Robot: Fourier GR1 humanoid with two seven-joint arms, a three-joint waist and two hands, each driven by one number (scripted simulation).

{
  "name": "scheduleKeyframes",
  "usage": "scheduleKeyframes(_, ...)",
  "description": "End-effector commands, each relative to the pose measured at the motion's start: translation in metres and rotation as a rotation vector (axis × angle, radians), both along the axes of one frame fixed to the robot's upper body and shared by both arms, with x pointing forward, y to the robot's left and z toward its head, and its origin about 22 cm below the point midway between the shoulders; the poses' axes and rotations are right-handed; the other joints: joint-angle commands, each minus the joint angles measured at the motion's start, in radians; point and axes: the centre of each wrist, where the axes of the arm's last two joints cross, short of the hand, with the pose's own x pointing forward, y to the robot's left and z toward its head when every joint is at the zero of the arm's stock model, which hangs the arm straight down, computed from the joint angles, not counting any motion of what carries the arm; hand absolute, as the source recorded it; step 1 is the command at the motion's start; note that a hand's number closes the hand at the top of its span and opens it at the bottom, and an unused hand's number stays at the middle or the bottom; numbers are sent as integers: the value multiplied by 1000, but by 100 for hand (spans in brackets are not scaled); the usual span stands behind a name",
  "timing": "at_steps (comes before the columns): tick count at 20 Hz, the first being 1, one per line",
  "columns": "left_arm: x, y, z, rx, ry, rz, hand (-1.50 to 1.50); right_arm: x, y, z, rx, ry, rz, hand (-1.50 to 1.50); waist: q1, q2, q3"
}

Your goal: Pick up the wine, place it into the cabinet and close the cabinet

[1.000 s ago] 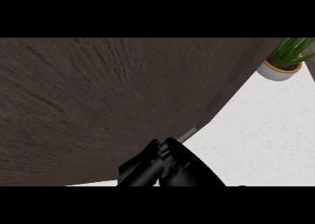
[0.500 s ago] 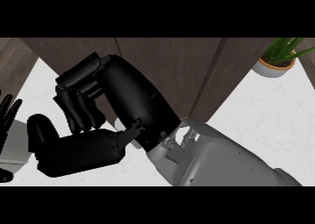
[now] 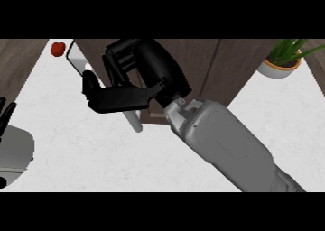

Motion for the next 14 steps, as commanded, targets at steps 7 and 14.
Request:
scheduleKeyframes(7, 6, -4, -6, -10, 9, 5, -150, 53, -34, -30, -62, 0, -41, 150, -3, 3, -1)
scheduleKeyframes(14, 4, 0, -1, 15, 8, -21, -150, 69, -46, -25, -80, -50, -86, 150, 2, 5, -1)
